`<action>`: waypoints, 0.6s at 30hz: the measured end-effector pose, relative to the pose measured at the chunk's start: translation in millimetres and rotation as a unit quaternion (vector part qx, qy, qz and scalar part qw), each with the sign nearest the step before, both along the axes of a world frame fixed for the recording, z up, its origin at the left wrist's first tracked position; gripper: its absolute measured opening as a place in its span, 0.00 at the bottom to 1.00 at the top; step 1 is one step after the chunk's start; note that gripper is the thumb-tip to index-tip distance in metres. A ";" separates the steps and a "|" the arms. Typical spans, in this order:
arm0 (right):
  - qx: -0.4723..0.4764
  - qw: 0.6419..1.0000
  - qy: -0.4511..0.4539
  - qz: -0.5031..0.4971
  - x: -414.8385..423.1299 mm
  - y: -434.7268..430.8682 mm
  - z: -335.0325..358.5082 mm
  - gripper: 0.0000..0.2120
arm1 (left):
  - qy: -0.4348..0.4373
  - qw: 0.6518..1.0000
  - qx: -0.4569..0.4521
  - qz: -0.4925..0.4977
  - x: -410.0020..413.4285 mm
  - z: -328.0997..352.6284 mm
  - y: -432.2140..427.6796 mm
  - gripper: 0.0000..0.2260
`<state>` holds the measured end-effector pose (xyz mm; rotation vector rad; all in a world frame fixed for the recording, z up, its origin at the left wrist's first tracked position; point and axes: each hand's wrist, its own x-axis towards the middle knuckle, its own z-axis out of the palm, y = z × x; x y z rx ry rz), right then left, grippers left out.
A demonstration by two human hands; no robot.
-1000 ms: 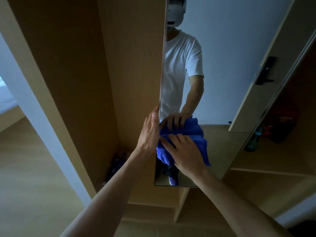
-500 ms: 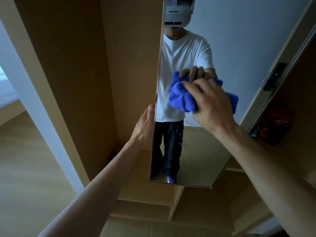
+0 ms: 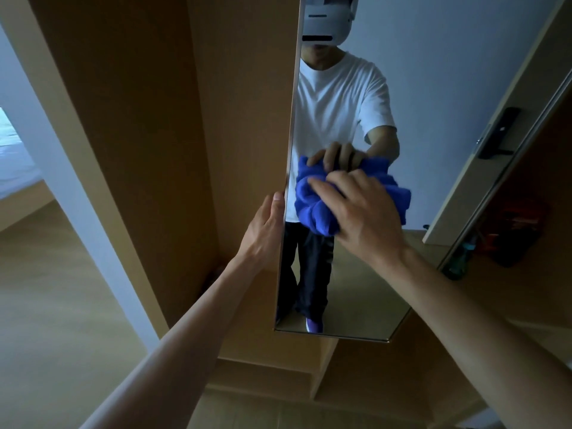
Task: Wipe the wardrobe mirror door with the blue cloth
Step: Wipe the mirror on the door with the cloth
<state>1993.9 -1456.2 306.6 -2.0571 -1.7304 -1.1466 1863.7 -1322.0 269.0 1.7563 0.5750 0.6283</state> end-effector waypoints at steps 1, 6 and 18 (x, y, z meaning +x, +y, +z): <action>-0.019 1.000 0.006 0.005 0.0 0.1 -15.0 0.25 | -0.002 1.000 0.001 0.002 0.7 -1.3 -0.9 0.18; -0.123 0.991 0.043 -0.019 -6.8 -1.5 -82.6 0.34 | -0.001 0.999 0.017 0.035 3.6 -8.9 -3.1 0.24; -0.044 0.996 0.076 -0.007 -4.1 -10.4 -29.7 0.28 | -0.002 1.000 0.016 0.026 4.2 -14.3 -3.2 0.21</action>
